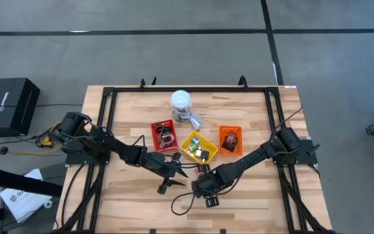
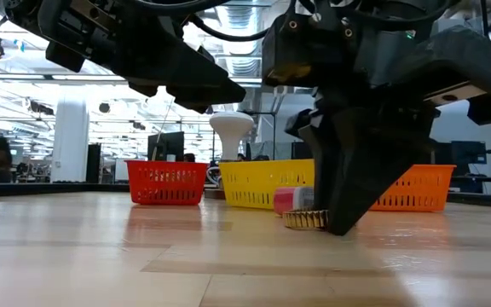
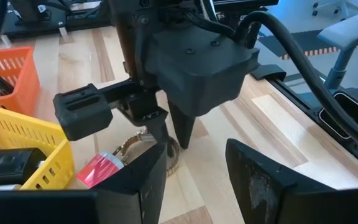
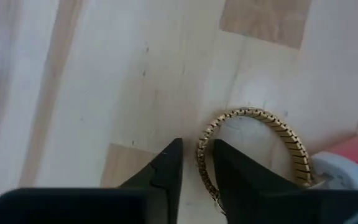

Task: Pick & Place Office items
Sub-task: Put the gold watch into the red basket

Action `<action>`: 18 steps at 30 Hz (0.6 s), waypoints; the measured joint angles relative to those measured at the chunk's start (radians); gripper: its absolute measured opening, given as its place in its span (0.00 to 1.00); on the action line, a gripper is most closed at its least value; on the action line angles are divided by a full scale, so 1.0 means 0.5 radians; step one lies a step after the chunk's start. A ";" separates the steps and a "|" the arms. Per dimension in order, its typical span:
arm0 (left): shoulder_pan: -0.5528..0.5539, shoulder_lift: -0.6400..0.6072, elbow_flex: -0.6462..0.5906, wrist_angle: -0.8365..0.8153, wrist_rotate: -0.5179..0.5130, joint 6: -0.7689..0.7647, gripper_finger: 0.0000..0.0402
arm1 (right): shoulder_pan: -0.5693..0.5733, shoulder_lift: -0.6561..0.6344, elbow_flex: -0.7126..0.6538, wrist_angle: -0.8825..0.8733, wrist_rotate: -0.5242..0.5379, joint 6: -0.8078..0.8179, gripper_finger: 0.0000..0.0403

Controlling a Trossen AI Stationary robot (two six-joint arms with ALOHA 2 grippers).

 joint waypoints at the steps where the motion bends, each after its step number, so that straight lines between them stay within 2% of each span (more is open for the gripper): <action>1: 0.000 0.000 0.000 0.000 0.000 0.000 0.39 | -0.006 0.000 0.002 -0.005 -0.004 -0.023 0.17; 7: 0.000 0.000 0.000 0.021 0.000 0.000 0.39 | -0.023 -0.070 0.001 -0.136 -0.014 -0.167 0.02; 13: 0.000 0.001 0.002 0.078 0.000 0.009 0.40 | -0.036 -0.146 0.012 -0.172 -0.015 -0.184 0.03; 18: -0.011 0.002 0.002 0.109 -0.001 0.103 0.44 | -0.030 -0.269 0.054 -0.140 -0.044 -0.210 0.02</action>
